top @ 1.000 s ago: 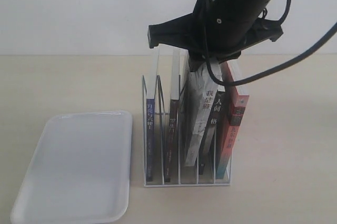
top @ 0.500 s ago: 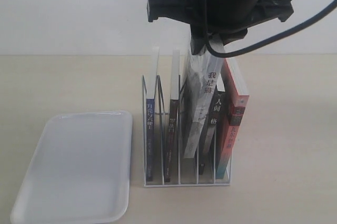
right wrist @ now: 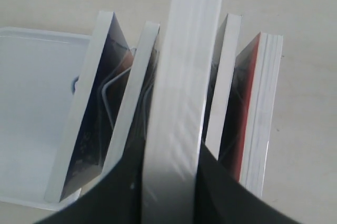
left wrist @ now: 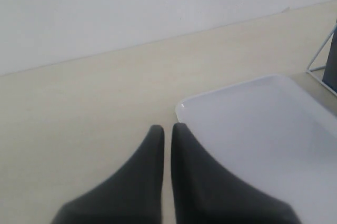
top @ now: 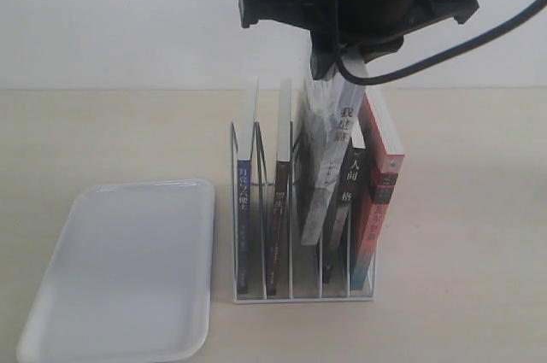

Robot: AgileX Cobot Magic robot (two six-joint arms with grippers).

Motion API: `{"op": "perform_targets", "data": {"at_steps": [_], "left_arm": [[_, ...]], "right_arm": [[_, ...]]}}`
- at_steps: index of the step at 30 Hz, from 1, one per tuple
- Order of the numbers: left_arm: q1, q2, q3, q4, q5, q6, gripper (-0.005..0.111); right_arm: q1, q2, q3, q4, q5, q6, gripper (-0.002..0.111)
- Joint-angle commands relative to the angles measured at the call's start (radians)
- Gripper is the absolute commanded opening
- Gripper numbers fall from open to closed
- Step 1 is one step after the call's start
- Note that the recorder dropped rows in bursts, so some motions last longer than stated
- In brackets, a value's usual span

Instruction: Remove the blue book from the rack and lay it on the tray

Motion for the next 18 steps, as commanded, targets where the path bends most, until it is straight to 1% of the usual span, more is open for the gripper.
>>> {"op": "perform_targets", "data": {"at_steps": [1,5,12,18], "left_arm": [[-0.009,-0.002,0.003,-0.008,-0.014,-0.010,0.005],[-0.009,-0.002,0.003,-0.008,-0.014,-0.010,0.005],[-0.009,-0.002,0.003,-0.008,-0.014,-0.010,0.005],[-0.009,-0.002,0.003,-0.008,-0.014,-0.010,0.005]], "right_arm": [[0.001,-0.024,-0.030,-0.033,-0.038,-0.016,0.000],[0.001,-0.012,-0.030,-0.051,-0.055,-0.038,0.000],[0.001,0.085,-0.030,-0.097,-0.074,-0.012,0.000],[0.001,0.098,-0.026,-0.109,-0.104,0.032,0.000]]}}
